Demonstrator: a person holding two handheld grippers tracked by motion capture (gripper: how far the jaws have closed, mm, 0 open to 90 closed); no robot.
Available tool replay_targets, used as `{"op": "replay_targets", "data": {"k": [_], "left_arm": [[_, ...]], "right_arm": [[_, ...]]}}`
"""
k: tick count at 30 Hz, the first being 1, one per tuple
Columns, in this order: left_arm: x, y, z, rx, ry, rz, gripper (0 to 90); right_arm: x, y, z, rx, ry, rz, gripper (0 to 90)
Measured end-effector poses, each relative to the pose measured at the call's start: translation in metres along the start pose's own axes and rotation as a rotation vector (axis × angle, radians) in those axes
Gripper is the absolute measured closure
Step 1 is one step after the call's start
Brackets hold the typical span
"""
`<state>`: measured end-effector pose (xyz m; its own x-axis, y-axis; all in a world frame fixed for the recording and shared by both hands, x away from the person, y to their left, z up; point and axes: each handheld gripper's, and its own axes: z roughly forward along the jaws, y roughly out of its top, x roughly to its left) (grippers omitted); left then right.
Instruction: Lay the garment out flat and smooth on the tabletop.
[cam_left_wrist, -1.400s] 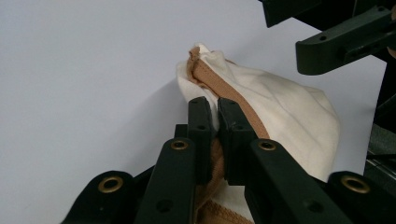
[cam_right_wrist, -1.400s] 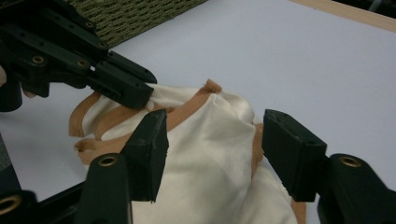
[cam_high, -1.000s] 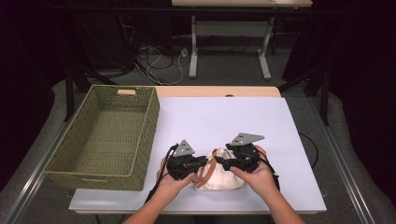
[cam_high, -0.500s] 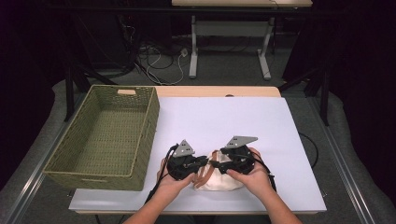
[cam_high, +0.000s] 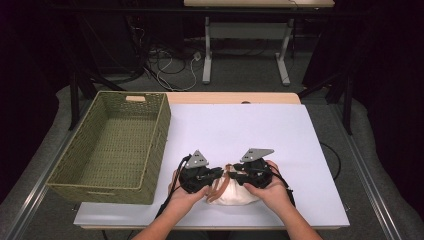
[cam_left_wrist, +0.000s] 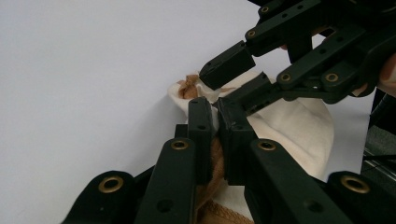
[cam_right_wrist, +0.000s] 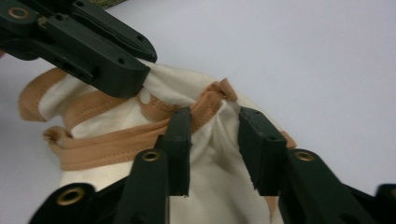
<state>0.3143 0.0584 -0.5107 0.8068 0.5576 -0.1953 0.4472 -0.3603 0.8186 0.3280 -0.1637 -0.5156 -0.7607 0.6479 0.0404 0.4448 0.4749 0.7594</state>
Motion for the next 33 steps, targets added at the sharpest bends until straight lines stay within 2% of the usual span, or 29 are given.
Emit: {"op": "replay_targets", "data": {"k": [2,8,13,14,22,27,28,29,33], "left_arm": [[0.000,0.000,0.000,0.000,-0.001,0.001,84.7],[0.000,0.000,0.000,-0.008,-0.002,0.009,84.7],[-0.001,0.000,0.000,-0.001,-0.003,0.000,84.8],[0.000,0.000,0.000,0.001,-0.004,0.010,84.8],[0.000,0.000,0.000,-0.010,0.004,0.004,84.8],[0.002,0.000,-0.001,-0.006,0.010,0.005,84.8],[0.002,0.000,-0.001,-0.009,0.010,-0.006,84.8],[0.003,0.000,-0.002,-0.007,0.013,0.006,84.8],[0.005,0.001,-0.003,-0.014,0.026,-0.010,84.8]], "right_arm": [[0.000,0.000,0.000,0.005,-0.020,-0.017,70.1],[-0.001,0.000,-0.001,0.011,-0.053,-0.016,79.8],[-0.001,-0.001,0.000,0.012,-0.059,-0.015,88.6],[-0.001,-0.001,0.000,0.014,-0.060,-0.013,89.6],[-0.003,-0.002,-0.004,0.000,-0.061,-0.007,90.0],[-0.005,-0.002,-0.007,-0.014,-0.057,0.014,90.0],[-0.006,-0.002,-0.008,-0.014,-0.057,0.017,90.0],[-0.007,-0.002,-0.008,-0.026,-0.057,0.021,90.0],[-0.010,-0.002,-0.013,-0.035,-0.060,0.036,90.0]]}}
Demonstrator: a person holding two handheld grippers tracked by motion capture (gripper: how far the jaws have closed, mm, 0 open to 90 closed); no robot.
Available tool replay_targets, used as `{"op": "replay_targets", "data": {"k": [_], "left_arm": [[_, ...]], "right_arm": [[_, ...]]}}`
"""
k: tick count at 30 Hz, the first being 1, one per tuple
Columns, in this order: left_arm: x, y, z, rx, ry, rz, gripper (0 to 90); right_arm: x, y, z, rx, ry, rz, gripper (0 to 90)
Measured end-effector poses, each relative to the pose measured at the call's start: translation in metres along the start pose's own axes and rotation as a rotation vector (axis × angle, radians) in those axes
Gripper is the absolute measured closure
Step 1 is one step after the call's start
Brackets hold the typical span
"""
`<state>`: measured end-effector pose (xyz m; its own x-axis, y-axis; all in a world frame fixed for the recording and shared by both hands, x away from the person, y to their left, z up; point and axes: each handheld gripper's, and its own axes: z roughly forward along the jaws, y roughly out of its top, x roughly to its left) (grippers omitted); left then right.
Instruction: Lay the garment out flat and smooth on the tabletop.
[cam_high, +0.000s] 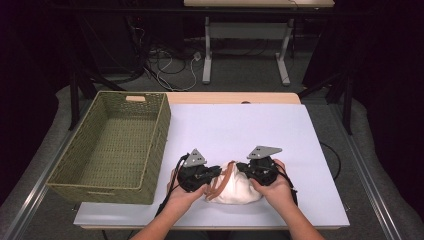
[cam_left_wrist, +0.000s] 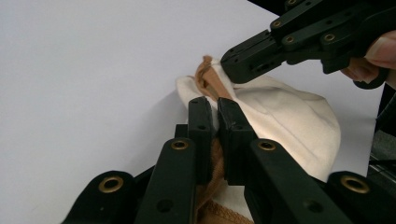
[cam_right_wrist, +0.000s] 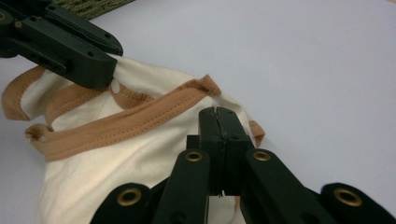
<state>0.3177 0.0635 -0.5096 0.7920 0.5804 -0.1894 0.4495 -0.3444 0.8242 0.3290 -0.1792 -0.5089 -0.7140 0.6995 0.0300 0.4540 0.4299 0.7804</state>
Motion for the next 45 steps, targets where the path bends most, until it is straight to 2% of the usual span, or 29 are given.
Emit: {"op": "replay_targets", "data": {"k": [1,4,9,15,18,30,37,42,43,45], "left_arm": [[0.002,0.000,-0.001,0.001,0.008,0.016,84.8],[0.004,0.000,-0.002,0.001,0.006,-0.004,84.8],[0.008,0.001,-0.005,-0.015,0.027,-0.003,84.8],[0.011,0.002,-0.009,-0.026,0.035,-0.023,84.8],[0.014,0.003,-0.011,-0.030,0.050,-0.014,84.8],[0.024,0.005,-0.022,-0.058,0.082,-0.050,84.8],[0.028,0.007,-0.028,-0.064,0.086,-0.065,84.8],[0.032,0.007,-0.031,-0.071,0.099,-0.075,84.8],[0.032,0.007,-0.031,-0.076,0.096,-0.089,84.8],[0.033,0.008,-0.033,-0.078,0.101,-0.084,84.8]], "right_arm": [[-0.002,0.000,-0.001,-0.007,0.002,-0.003,90.0],[-0.004,0.000,-0.004,-0.025,0.000,0.016,90.0],[-0.010,0.001,-0.011,-0.044,-0.006,0.028,90.0],[-0.016,0.002,-0.019,-0.067,-0.017,0.048,90.0],[-0.019,0.002,-0.023,-0.076,-0.025,0.053,90.0],[-0.033,0.001,-0.037,-0.118,-0.052,0.089,90.0],[-0.040,0.001,-0.047,-0.133,-0.066,0.096,90.0],[-0.045,0.000,-0.053,-0.150,-0.079,0.117,90.0],[-0.046,0.000,-0.053,-0.158,-0.088,0.118,90.0],[-0.048,-0.001,-0.056,-0.156,-0.089,0.132,90.0]]}}
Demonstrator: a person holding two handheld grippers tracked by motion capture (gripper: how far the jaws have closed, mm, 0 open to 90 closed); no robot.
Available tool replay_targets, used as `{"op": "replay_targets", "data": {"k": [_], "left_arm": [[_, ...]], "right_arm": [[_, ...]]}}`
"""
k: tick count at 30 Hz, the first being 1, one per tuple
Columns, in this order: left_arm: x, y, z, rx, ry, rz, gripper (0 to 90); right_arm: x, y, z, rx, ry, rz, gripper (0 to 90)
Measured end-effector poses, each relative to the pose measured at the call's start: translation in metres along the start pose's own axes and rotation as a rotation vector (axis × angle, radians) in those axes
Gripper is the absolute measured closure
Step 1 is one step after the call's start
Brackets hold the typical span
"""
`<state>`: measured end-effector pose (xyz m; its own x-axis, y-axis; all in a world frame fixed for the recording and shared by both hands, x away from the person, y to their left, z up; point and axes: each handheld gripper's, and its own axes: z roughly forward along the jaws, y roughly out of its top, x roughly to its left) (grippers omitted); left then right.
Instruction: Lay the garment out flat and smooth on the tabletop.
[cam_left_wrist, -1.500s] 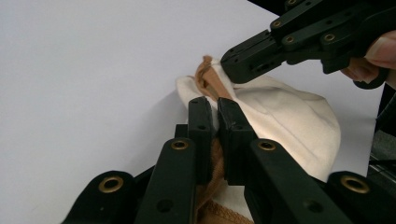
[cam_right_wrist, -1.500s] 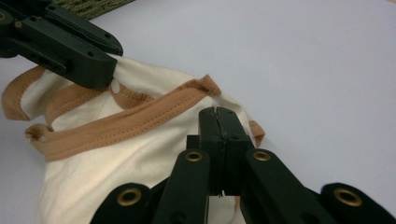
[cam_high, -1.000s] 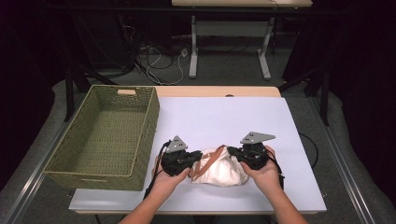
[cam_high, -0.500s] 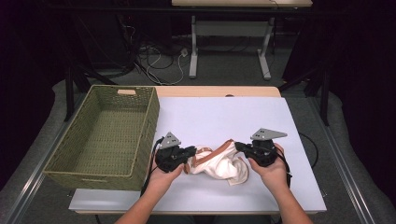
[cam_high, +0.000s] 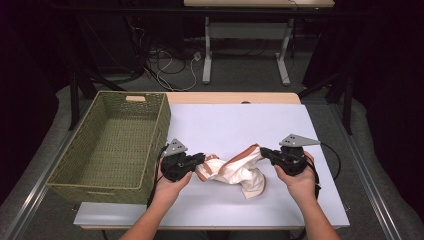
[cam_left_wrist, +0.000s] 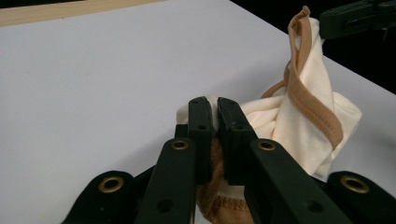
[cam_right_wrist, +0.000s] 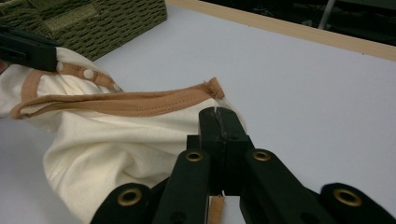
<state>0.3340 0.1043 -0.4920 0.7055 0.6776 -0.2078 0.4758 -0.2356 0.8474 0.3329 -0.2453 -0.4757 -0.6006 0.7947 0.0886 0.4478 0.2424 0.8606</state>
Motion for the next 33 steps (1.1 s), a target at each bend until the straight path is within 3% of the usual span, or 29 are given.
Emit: {"op": "replay_targets", "data": {"k": [20,33], "left_arm": [[0.008,0.007,-0.015,-0.040,0.039,-0.020,84.8],[0.011,0.008,-0.018,-0.046,0.055,-0.033,84.9]], "right_arm": [[-0.021,0.000,-0.020,-0.049,-0.067,0.043,90.0],[-0.028,-0.002,-0.025,-0.059,-0.079,0.053,90.0]]}}
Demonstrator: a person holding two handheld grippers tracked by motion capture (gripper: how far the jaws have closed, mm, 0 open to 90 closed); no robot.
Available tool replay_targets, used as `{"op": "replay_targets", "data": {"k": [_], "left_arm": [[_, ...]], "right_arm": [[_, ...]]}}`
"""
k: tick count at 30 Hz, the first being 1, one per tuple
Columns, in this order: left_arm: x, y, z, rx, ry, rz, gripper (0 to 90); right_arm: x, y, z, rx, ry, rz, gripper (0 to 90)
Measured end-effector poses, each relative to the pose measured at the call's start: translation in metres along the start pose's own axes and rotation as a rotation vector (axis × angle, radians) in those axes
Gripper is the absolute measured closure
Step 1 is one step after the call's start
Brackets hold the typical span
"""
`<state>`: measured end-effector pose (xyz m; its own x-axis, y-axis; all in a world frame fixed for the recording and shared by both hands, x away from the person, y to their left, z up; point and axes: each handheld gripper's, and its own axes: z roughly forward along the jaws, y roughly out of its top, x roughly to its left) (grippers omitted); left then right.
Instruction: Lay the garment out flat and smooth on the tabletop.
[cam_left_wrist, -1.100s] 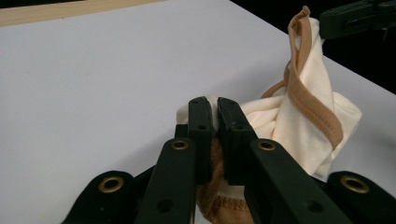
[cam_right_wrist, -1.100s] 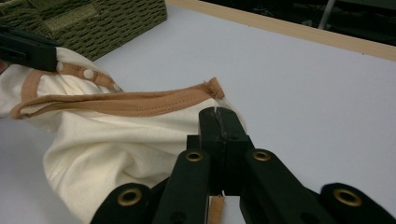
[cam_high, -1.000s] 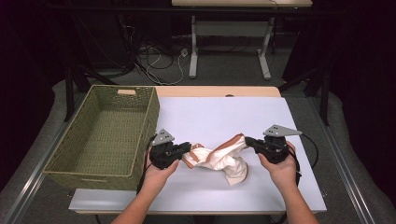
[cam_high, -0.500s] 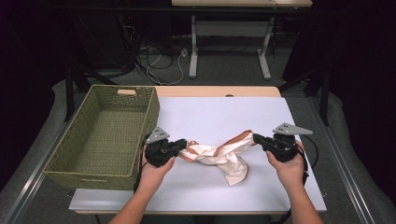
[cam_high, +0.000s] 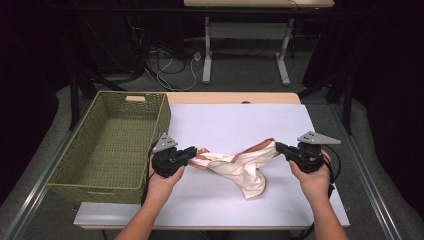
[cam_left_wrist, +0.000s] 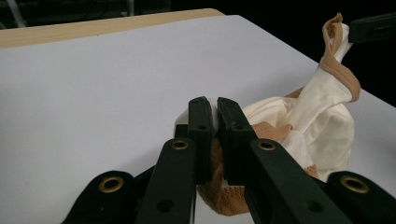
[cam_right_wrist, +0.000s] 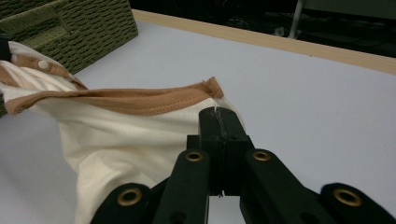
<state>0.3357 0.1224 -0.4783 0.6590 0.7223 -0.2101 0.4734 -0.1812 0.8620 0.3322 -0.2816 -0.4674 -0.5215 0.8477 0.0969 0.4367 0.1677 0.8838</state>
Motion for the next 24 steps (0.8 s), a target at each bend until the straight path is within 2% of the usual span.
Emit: {"op": "replay_targets", "data": {"k": [12,16,19,24], "left_arm": [[-0.003,0.000,0.001,0.010,-0.002,0.006,84.8],[-0.006,0.001,0.002,0.018,-0.001,0.027,84.9],[-0.008,0.003,0.001,0.020,-0.001,0.026,84.8],[-0.016,0.002,-0.003,0.033,0.000,0.058,84.9]], "right_arm": [[0.002,-0.001,0.002,0.005,0.005,-0.005,90.0],[0.005,0.002,-0.001,0.012,0.008,-0.010,90.0],[0.006,0.005,-0.006,0.010,0.010,-0.024,90.0],[0.011,0.000,-0.014,0.013,0.017,-0.027,90.0]]}}
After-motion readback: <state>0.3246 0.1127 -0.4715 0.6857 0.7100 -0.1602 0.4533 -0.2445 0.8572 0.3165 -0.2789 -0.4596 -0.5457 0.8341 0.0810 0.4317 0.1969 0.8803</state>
